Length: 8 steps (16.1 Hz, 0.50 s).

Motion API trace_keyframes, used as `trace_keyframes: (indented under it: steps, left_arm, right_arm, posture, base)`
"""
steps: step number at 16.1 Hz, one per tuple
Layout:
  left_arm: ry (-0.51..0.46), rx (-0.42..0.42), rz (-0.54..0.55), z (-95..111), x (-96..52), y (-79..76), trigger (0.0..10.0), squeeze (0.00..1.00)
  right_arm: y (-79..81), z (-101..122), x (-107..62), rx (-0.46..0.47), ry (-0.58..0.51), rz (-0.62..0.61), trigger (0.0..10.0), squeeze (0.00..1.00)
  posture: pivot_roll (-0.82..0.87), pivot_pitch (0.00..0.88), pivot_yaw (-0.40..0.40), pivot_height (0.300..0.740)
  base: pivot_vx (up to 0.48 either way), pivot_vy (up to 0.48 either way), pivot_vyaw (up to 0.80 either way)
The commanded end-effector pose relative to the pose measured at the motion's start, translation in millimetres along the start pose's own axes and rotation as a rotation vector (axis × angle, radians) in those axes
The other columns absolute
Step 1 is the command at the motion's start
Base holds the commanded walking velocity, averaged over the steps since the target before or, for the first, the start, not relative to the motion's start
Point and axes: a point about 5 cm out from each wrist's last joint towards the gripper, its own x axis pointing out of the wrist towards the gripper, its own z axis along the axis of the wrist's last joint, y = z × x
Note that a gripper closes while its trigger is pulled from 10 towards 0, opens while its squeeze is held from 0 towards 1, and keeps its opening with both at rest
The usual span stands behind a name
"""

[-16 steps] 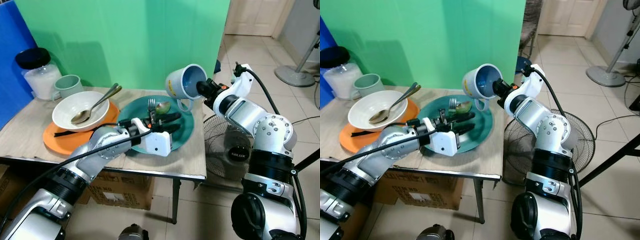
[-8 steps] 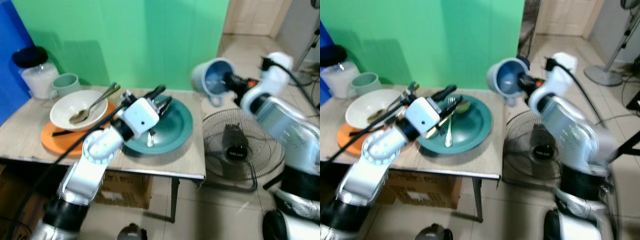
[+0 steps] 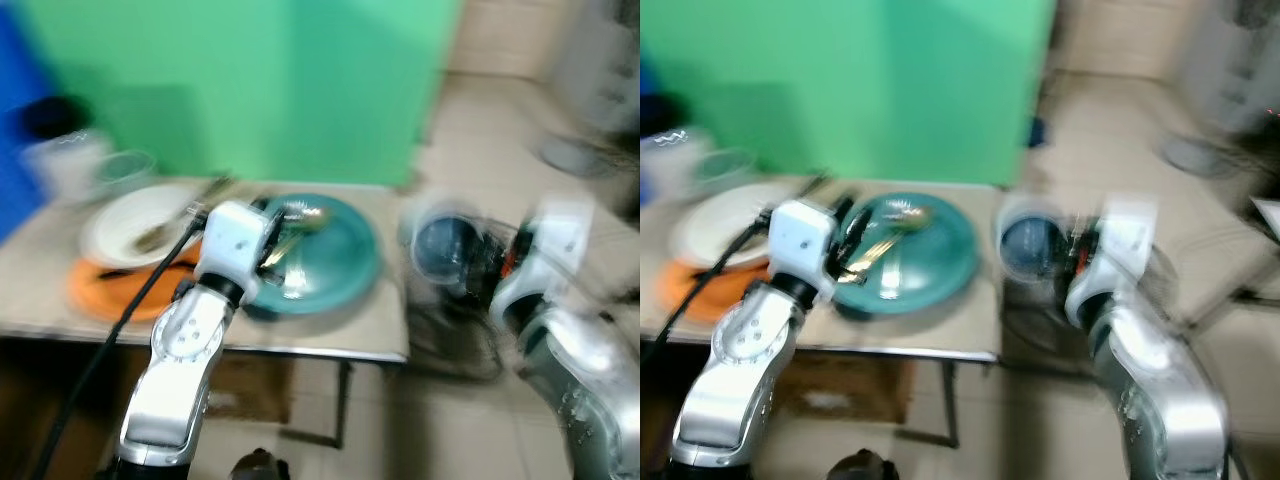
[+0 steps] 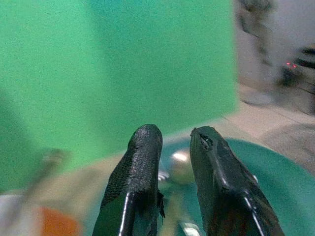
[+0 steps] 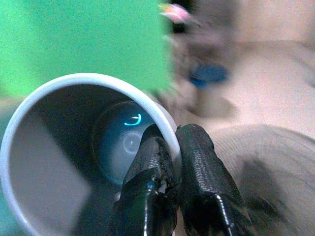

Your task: Setting the table

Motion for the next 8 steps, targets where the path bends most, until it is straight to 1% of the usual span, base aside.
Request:
trace_keyframes:
  steps: [1, 2, 4, 5, 6, 8]
  left_arm:
    - [-0.015, -0.037, 0.001, 5, 0.8, -5.0, 10.0, 0.0]
    - [0.003, -0.013, -0.001, 6, 2.0, -5.4, 10.0, 0.0]
    - [0.008, 0.015, -0.009, 7, 4.6, -3.2, 10.0, 0.0]
    - [0.021, 0.013, -0.007, 8, 5.9, -0.9, 10.0, 0.0]
    - [0.045, 0.016, -0.031, 7, 5.0, -0.1, 10.0, 0.0]
    - [0.061, 0.022, -0.061, 6, 3.2, -2.7, 10.0, 0.0]
  right_arm:
    - [-0.9, 23, -4.2, -0.024, -0.124, -0.044, 10.0, 0.0]
    - [-2.4, 25, -4.7, -0.008, -0.129, -0.062, 10.0, 0.0]
    - [-0.8, 26, -3.8, -0.017, -0.127, -0.04, 10.0, 0.0]
    - [-0.5, 22, -5.2, -0.017, -0.135, -0.046, 10.0, 0.0]
    - [-2.3, 15, -5.6, -0.041, -0.118, -0.073, 10.0, 0.0]
    - [-4.0, 11, -5.9, -0.047, -0.101, -0.113, 10.0, 0.0]
  posture:
    - [0.1, 0.0, -0.001, 0.727]
    - [0.09, 0.0, 0.012, 0.727]
    - [0.1, 0.0, 0.011, 0.727]
    - [0.1, 0.0, 0.01, 0.727]
    - [0.09, 0.0, 0.017, 0.727]
    - [0.09, 0.0, 0.017, 0.727]
  base:
    - [0.0, 0.0, -0.8]
    - [0.0, 0.0, -0.8]
    - [0.0, 0.0, -0.8]
    - [0.0, 0.0, -0.8]
    - [0.0, 0.0, -0.8]
    - [0.0, 0.0, -0.8]
